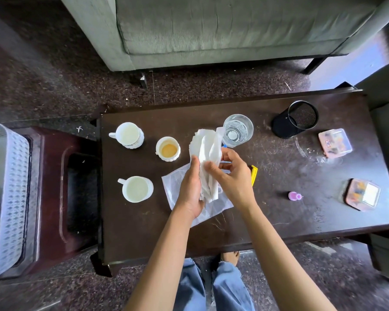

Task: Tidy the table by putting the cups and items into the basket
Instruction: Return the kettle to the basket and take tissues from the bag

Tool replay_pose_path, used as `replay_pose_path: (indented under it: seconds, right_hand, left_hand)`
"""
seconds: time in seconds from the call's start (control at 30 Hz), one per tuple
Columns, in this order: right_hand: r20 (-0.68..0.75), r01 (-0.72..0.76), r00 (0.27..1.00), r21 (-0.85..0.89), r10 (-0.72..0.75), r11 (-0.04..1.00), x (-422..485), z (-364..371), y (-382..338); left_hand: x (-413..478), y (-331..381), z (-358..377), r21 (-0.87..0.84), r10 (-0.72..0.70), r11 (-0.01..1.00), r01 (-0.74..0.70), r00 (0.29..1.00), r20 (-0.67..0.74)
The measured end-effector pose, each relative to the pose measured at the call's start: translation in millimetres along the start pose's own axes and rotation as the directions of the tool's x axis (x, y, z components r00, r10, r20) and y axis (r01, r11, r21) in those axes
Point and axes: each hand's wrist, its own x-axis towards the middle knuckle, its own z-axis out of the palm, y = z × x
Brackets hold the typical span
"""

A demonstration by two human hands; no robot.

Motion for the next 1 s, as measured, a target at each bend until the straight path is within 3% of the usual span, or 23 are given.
replay_pose_path:
  seconds: [0.27, 0.47, 0.6, 0.67, 0.8, 0.9, 1.0]
  right_hand:
    - [-0.029, -0.114, 0.993, 0.086, 0.117, 0.990, 7, 8, 4]
    - [0.018, -0.228, 0.971, 0.344, 0.236, 0.911, 15, -10, -6]
    - [-0.022, -0.209, 0.972, 0.366, 0.233, 0.907, 23, -22, -2]
    - [-0.062, -0.173, 0.977, 0.330, 0.204, 0.928, 24, -23, 1]
    - [-0.210, 0.011, 0.978, 0.033, -0.004, 0.999, 19, -22, -2]
    - [-0.163, 0.172, 0.965, -0.205, -0.207, 0.963, 13, -14, -14]
    - [-0.123, 0.209, 0.962, -0.233, -0.242, 0.950, 11, 2, -19]
  left_hand:
    - [2, 12, -18, 0.024, 0.111, 0.993, -0.111, 0.993, 0.040]
    - [10, 31, -38, -0.027, 0.084, 0.996, -0.087, 0.992, -0.091]
    - [11, 46, -44, -0.028, 0.052, 0.998, -0.054, 0.996, -0.078]
    - [11, 50, -42, -0.010, 0.046, 0.999, -0.047, 0.997, -0.060]
    - [12, 53, -34, 0.065, 0.069, 0.996, -0.066, 0.997, -0.037]
    - [12, 51, -28, 0.132, 0.069, 0.989, -0.068, 0.998, -0.001]
    - [14, 47, -21, 0.193, 0.038, 0.980, -0.040, 0.999, 0.017]
